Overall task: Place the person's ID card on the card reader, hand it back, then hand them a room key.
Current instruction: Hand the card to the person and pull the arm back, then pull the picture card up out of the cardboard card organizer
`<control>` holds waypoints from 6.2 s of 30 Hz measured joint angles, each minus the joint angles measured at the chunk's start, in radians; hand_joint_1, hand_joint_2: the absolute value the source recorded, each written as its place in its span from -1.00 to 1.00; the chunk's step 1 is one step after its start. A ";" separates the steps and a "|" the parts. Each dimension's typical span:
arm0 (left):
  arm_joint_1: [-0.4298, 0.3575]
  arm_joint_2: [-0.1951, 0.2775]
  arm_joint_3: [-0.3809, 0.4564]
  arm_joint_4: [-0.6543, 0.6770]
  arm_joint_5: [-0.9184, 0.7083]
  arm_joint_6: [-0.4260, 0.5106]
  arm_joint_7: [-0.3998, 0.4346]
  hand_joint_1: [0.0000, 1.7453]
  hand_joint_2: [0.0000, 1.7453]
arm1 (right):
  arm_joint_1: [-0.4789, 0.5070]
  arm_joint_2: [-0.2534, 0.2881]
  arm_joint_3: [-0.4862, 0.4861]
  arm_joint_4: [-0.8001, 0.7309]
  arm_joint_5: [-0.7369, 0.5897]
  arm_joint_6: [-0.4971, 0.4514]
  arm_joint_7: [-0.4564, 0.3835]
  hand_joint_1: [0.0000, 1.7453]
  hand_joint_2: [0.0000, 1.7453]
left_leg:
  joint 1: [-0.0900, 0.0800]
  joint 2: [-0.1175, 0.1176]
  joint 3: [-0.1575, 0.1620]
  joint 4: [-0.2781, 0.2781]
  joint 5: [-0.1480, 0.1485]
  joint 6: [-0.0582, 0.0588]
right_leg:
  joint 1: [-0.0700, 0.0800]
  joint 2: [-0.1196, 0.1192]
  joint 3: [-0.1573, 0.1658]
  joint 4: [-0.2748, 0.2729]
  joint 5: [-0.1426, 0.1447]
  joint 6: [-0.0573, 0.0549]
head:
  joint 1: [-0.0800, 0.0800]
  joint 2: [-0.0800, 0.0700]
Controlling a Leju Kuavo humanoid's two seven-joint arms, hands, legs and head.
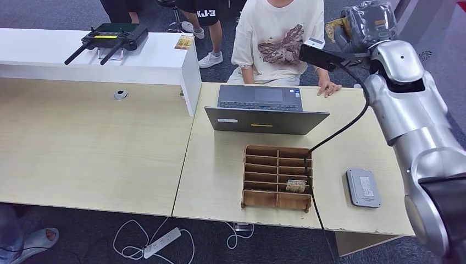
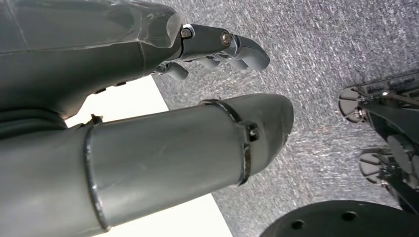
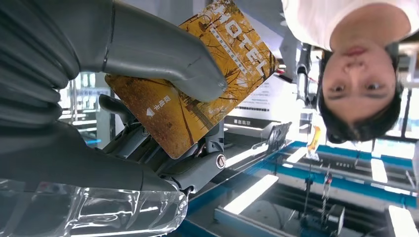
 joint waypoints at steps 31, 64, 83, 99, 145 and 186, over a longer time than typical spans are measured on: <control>-0.048 0.009 -0.031 -0.006 -0.065 -0.019 0.052 -1.00 -1.00 | -0.144 0.068 0.112 0.231 0.082 0.340 0.189 1.00 1.00 | 0.000 0.000 0.000 0.001 0.000 0.000 | 0.000 0.000 0.000 0.000 0.000 0.000 | 0.000 0.000; -0.060 0.002 -0.036 -0.011 -0.078 -0.003 0.056 -1.00 -1.00 | -0.136 0.039 -0.012 0.230 -0.086 0.185 0.165 -1.00 1.00 | 0.000 0.001 0.000 0.001 0.000 0.000 | 0.000 0.001 -0.001 0.000 0.000 0.000 | 0.000 0.000; -0.016 -0.002 -0.033 -0.011 -0.035 0.016 0.003 -1.00 -1.00 | 0.070 -0.065 -0.472 0.021 -0.697 0.149 -0.274 -1.00 1.00 | 0.000 0.000 0.000 0.001 0.000 0.000 | 0.000 0.000 -0.001 0.000 0.000 0.000 | 0.000 0.000; 0.018 -0.021 0.017 -0.011 0.014 0.021 -0.017 -1.00 -1.00 | 0.522 -0.211 -0.498 -0.433 -1.059 0.182 -0.252 -0.94 1.00 | 0.000 0.000 -0.001 0.001 -0.001 0.001 | 0.000 -0.001 -0.001 -0.001 0.000 0.000 | 0.000 0.000; 0.044 -0.041 0.067 0.009 0.052 0.007 -0.035 -1.00 -1.00 | 1.240 -0.248 -0.330 -1.192 -0.302 0.000 -0.060 -0.39 1.00 | 0.000 0.000 -0.002 0.000 -0.002 0.002 | 0.000 -0.001 -0.001 -0.001 -0.002 0.000 | 0.000 0.000; 0.044 -0.015 0.067 0.009 0.048 -0.006 -0.026 -1.00 -1.00 | 1.122 -0.278 -0.110 -1.022 -0.345 0.111 -0.032 0.00 1.00 | 0.000 0.000 -0.002 0.000 -0.002 0.001 | 0.000 -0.001 -0.001 -0.001 -0.001 0.000 | 0.000 0.000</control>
